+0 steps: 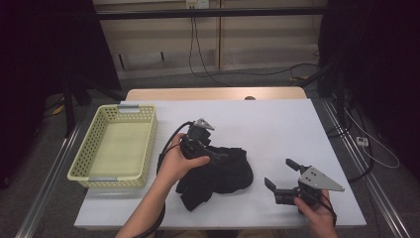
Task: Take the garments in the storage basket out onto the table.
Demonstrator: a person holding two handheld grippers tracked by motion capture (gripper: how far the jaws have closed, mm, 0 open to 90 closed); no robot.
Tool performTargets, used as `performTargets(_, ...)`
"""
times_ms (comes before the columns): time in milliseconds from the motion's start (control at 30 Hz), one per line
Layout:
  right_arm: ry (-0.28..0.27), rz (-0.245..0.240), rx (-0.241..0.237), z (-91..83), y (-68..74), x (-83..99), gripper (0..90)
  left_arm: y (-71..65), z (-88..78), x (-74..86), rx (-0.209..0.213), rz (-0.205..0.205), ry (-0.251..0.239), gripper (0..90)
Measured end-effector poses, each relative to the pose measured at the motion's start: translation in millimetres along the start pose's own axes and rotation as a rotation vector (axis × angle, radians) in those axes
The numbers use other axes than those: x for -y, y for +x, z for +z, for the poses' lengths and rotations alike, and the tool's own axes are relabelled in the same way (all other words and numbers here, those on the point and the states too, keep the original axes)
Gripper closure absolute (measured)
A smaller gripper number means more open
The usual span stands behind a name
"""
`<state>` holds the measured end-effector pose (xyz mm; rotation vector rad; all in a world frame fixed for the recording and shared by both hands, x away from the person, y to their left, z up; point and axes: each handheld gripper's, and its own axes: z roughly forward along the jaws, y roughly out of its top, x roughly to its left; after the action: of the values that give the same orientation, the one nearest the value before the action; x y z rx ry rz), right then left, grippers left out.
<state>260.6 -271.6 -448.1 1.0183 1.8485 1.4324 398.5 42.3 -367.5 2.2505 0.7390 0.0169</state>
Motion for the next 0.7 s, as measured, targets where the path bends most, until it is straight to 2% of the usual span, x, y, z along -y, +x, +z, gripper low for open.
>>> performTargets(133, 0.016, -0.011, -0.019, 2.2, 3.6, -0.7, 2.7, 4.9, -4.6, 10.3, -0.009, 0.000, -0.003, 13.1)
performTargets(367, 0.081, -0.026, -0.076, 14.5, 17.4, -2.7, 3.2, 18.0, -15.6, 28.1, -0.053, -0.035, -0.046, 11.7)
performTargets(433, 0.091, -0.033, -0.097, 19.3, 23.2, -5.6, 4.3, 19.9, -15.3, 30.9, -0.062, -0.025, -0.023, 11.3)
performTargets(500, 0.099, -0.052, -0.135, 24.6, 30.4, -9.7, 9.0, 21.1, -15.3, 35.0, -0.076, -0.006, -0.020, 11.2)
performTargets(567, 0.115, -0.083, -0.167, 29.0, 38.6, -14.0, 15.7, 22.5, -14.5, 39.2, -0.070, -0.006, -0.014, 11.2)
performTargets(600, 0.115, -0.081, -0.187, 30.7, 42.9, -15.8, 17.8, 24.0, -14.2, 40.9, -0.068, -0.005, -0.010, 11.2)
performTargets(700, 0.125, -0.106, -0.223, 33.7, 55.2, -22.1, 26.2, 27.7, -14.8, 45.0, -0.088, -0.005, -0.013, 10.9)
